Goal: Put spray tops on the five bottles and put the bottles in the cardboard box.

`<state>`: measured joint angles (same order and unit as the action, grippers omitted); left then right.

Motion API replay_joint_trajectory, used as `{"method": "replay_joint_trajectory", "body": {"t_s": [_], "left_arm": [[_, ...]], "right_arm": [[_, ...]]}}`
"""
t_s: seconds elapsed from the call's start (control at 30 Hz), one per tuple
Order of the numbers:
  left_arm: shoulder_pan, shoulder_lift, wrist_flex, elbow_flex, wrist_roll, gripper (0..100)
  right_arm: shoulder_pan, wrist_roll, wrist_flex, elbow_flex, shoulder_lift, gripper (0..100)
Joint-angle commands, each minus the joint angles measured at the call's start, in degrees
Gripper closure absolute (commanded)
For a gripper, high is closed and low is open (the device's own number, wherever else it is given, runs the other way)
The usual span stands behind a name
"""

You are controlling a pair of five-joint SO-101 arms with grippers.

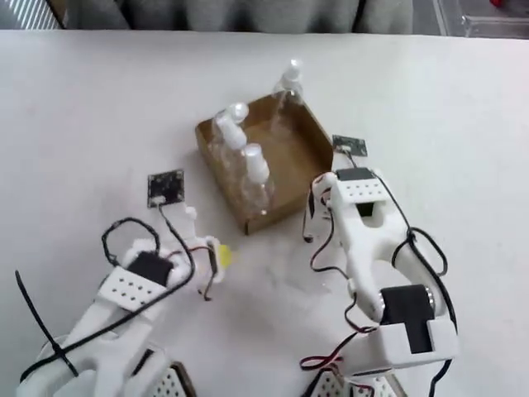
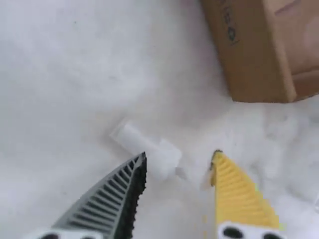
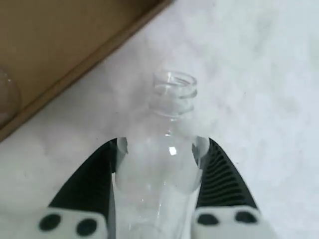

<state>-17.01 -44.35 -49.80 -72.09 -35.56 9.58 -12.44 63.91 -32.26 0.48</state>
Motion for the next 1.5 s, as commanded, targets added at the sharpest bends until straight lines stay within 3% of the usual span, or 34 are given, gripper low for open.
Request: {"method": "replay_joint_trajectory", "body": {"t_s": [0.0,0.33,0.7,0.93,1.03,1.2,1.37,1.47], "left_arm": [[-1.10,0.31,-0.53,1.76,-4.13,63],[3.30,1.36,-0.44,0.26,-5.19,65],[3.74,24.04,0.00,9.23,-4.84,65],[3.30,24.75,0.00,10.11,-3.78,66],[3.74,23.34,0.00,10.11,-2.73,73],[3.91,21.58,1.58,10.02,-2.64,98],[6.29,21.14,2.81,10.02,-1.32,90],[5.93,21.05,-0.09,10.37,6.86,90]], "right_arm": [[-0.57,1.32,-0.48,1.32,-2.24,98.3],[-1.36,3.34,-0.48,1.23,-2.15,98.3],[-1.45,3.43,-0.48,1.23,-2.15,98.3],[-1.45,3.52,-0.48,1.23,-2.15,98.3],[-1.45,3.52,-0.48,1.23,-2.15,98.3],[-1.45,3.52,-0.48,1.23,-2.15,98.3],[-1.54,3.52,-0.48,1.23,-2.15,98.3],[-1.54,3.52,-0.48,1.23,-2.15,98.3]]}}
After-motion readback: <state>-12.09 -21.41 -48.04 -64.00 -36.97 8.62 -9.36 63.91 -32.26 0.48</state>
